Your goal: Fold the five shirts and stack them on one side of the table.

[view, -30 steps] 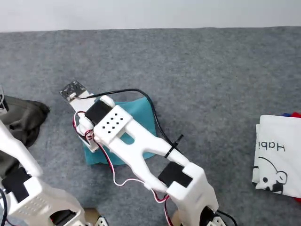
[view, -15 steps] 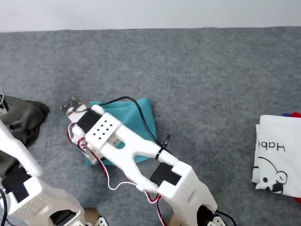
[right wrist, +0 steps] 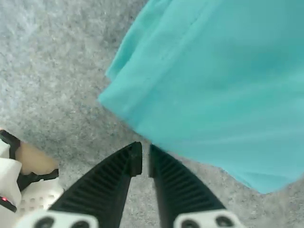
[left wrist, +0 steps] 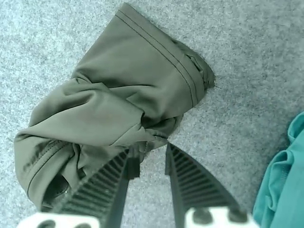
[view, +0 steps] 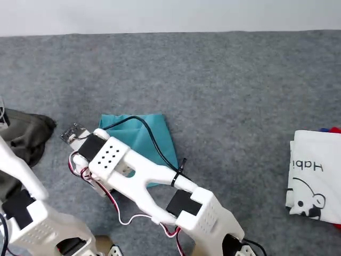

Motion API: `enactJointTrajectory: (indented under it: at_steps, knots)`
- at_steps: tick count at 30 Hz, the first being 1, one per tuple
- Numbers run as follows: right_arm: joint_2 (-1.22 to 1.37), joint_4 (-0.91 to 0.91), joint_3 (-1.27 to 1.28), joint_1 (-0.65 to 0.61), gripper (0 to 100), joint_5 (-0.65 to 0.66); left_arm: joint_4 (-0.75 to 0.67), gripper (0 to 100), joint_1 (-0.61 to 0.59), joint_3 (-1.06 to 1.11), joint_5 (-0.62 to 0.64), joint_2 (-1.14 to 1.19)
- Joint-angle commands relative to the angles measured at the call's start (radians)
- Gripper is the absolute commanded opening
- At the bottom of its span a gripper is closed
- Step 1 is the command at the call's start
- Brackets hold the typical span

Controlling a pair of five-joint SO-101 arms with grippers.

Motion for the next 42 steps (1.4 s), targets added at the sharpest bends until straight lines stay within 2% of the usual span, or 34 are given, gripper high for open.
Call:
enactJointTrajectory:
  at_steps: [1,5,11,16,21,29,32,39,42]
  knots:
    - [-0.015,-0.013,-0.06,0.025,15.0,-0.032,0.012,10,-0.002,-0.002,0.002,-0.049]
    - [-0.016,-0.007,-0.109,0.082,22.9,-0.051,0.014,10,-0.002,-0.001,0.002,-0.049]
    - [-0.016,0.004,-0.272,0.16,23.0,-0.049,0.014,10,0.011,-0.001,0.002,-0.049]
    - [-0.013,0.116,-0.439,0.196,23.0,-0.049,0.023,10,0.08,0.021,0.002,-0.058]
    - [-0.01,0.133,-0.451,0.168,23.0,-0.049,0.023,10,0.13,0.038,0.006,-0.054]
    - [-0.007,0.133,-0.45,0.002,23.0,-0.049,0.021,10,0.127,0.038,0.008,-0.051]
    - [-0.007,0.133,-0.45,-0.013,23.0,-0.049,0.021,10,0.126,0.036,0.008,-0.051]
    - [0.041,0.133,-0.445,0.153,22.7,-0.052,0.021,10,0.126,0.036,0.005,-0.051]
    - [0.101,0.133,-0.445,0.219,15.1,-0.049,0.021,10,0.126,0.036,0.006,-0.051]
